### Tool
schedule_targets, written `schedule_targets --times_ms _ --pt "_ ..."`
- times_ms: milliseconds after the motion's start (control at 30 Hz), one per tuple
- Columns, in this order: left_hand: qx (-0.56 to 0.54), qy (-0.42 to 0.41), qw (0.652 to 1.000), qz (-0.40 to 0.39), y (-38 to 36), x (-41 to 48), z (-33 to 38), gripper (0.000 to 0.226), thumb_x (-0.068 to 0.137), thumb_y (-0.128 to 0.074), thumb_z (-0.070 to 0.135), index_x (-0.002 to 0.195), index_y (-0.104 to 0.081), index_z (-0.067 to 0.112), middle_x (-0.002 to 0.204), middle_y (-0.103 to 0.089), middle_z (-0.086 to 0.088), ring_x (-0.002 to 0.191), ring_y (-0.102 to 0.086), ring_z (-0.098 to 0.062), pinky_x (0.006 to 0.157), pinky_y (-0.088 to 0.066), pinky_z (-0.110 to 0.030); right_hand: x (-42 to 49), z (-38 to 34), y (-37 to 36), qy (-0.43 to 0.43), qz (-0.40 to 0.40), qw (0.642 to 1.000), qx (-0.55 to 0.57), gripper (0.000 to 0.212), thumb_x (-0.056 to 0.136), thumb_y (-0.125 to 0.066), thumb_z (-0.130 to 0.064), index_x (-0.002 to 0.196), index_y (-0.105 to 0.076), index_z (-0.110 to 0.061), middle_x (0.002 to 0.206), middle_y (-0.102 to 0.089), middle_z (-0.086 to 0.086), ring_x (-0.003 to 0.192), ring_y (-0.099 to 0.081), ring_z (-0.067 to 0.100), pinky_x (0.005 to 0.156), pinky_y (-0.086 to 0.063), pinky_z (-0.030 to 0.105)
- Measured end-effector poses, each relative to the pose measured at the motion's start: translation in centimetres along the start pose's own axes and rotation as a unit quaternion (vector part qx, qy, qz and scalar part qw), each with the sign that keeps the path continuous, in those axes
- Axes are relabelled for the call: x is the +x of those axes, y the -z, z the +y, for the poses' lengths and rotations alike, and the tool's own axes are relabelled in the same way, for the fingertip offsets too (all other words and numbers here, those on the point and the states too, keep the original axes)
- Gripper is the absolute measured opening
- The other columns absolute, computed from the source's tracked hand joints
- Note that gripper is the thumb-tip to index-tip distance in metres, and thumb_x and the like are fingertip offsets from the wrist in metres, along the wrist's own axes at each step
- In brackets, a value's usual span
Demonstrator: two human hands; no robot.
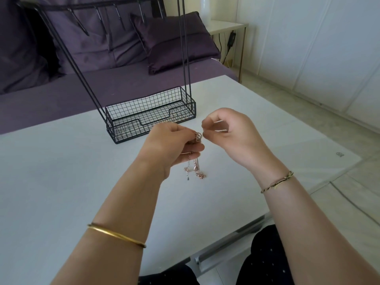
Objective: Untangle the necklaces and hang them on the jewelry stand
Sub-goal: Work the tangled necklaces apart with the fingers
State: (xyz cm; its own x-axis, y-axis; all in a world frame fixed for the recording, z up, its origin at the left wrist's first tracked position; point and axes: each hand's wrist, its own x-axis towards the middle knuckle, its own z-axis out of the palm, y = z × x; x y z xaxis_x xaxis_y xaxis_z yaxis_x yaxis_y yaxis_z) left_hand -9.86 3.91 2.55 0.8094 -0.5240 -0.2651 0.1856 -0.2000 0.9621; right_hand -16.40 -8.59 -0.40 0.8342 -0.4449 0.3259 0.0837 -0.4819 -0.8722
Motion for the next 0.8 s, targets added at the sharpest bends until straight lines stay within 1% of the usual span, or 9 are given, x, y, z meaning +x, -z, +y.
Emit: schedule_targets --times_ms 67,167,300,433,533,567,633,700,800 --pt "-0.013 0.004 1.0 0.007 0.06 0.06 -0.01 0.011 0.089 -0.057 -0.001 0.079 -0.062 0.0 0.072 -0.066 -0.012 0.059 -0.067 -0.016 0.063 -0.06 -0.03 -0.16 -0.25 -0.02 0.004 -0.002 1.0 -0.014 0.017 0.082 -0.065 -0.005 0.076 -0.065 -0.021 0.082 -0.065 -0.011 0.079 -0.063 0.004 0.073 -0.048 0.014" --pt "-0.027 0.002 1.0 0.01 0.03 0.09 0.08 0.011 0.09 -0.056 -0.001 0.08 -0.062 0.0 0.072 -0.067 -0.012 0.059 -0.067 -0.016 0.063 -0.06 -0.03 -0.34 -0.49 -0.45 -0.001 -0.018 1.0 -0.008 0.006 0.08 -0.069 -0.011 0.076 -0.067 -0.015 0.076 -0.068 -0.007 0.072 -0.064 0.005 0.068 -0.05 0.016" --pt "-0.009 -0.002 1.0 0.013 0.01 0.01 0.07 0.008 0.091 -0.056 0.0 0.09 -0.063 -0.001 0.075 -0.069 -0.011 0.062 -0.069 -0.015 0.064 -0.06 -0.028 -0.29 -0.33 -0.96 0.024 -0.002 0.999 -0.031 0.012 0.079 -0.068 -0.006 0.074 -0.062 -0.015 0.069 -0.064 -0.007 0.066 -0.06 0.006 0.062 -0.047 0.016" --pt "0.073 -0.021 0.996 0.037 0.07 -0.11 -0.06 0.007 0.09 -0.058 0.003 0.086 -0.064 0.006 0.076 -0.07 -0.005 0.064 -0.069 -0.01 0.072 -0.058 -0.031 -0.27 -0.19 -0.63 0.001 0.002 1.0 -0.009 0.016 0.08 -0.065 -0.004 0.071 -0.058 -0.015 0.069 -0.063 -0.002 0.064 -0.056 0.01 0.064 -0.046 0.025" --pt "0.135 -0.038 0.988 0.07 0.02 0.07 -0.17 0.006 0.085 -0.063 0.007 0.081 -0.065 0.011 0.074 -0.066 -0.001 0.065 -0.062 -0.01 0.069 -0.053 -0.029 -0.16 -0.01 -0.5 -0.039 0.003 0.998 0.039 0.014 0.08 -0.062 -0.001 0.072 -0.055 -0.009 0.077 -0.067 0.012 0.073 -0.064 0.027 0.07 -0.053 0.039" --pt "0.147 -0.043 0.985 0.076 -0.03 0.1 -0.16 0.006 0.083 -0.065 0.008 0.079 -0.065 0.012 0.074 -0.064 0.0 0.067 -0.058 -0.011 0.067 -0.048 -0.028 -0.17 -0.04 -0.45 -0.053 0.003 0.996 0.066 0.014 0.08 -0.061 0.001 0.072 -0.053 -0.007 0.08 -0.069 0.015 0.076 -0.066 0.029 0.071 -0.054 0.041" --pt "0.154 -0.042 0.984 0.081 -0.11 0.05 0.02 0.004 0.082 -0.066 0.011 0.079 -0.065 0.013 0.077 -0.061 0.0 0.068 -0.05 -0.011 0.062 -0.04 -0.024 -0.21 -0.2 -0.4 -0.067 -0.002 0.992 0.107 0.018 0.08 -0.058 0.006 0.071 -0.051 -0.008 0.083 -0.07 0.016 0.073 -0.068 0.023 0.067 -0.055 0.035" --pt "0.147 -0.028 0.986 0.078 -0.19 -0.01 0.2 0.004 0.082 -0.065 0.013 0.078 -0.064 0.014 0.077 -0.061 0.002 0.069 -0.049 -0.009 0.059 -0.035 -0.022 -0.31 -0.37 -0.38 -0.074 0.0 0.989 0.125 0.021 0.079 -0.055 0.008 0.069 -0.049 -0.009 0.081 -0.071 0.013 0.069 -0.067 0.016 0.065 -0.055 0.031" --pt "0.111 0.014 0.991 0.071 -0.36 -0.05 0.44 0.004 0.081 -0.063 0.014 0.078 -0.062 0.015 0.073 -0.061 0.003 0.072 -0.05 -0.011 0.064 -0.038 -0.024 -0.31 -0.56 -0.56 -0.098 0.018 0.984 0.147 0.02 0.077 -0.056 0.009 0.07 -0.05 -0.008 0.082 -0.068 0.021 0.065 -0.064 0.018 0.063 -0.054 0.031"
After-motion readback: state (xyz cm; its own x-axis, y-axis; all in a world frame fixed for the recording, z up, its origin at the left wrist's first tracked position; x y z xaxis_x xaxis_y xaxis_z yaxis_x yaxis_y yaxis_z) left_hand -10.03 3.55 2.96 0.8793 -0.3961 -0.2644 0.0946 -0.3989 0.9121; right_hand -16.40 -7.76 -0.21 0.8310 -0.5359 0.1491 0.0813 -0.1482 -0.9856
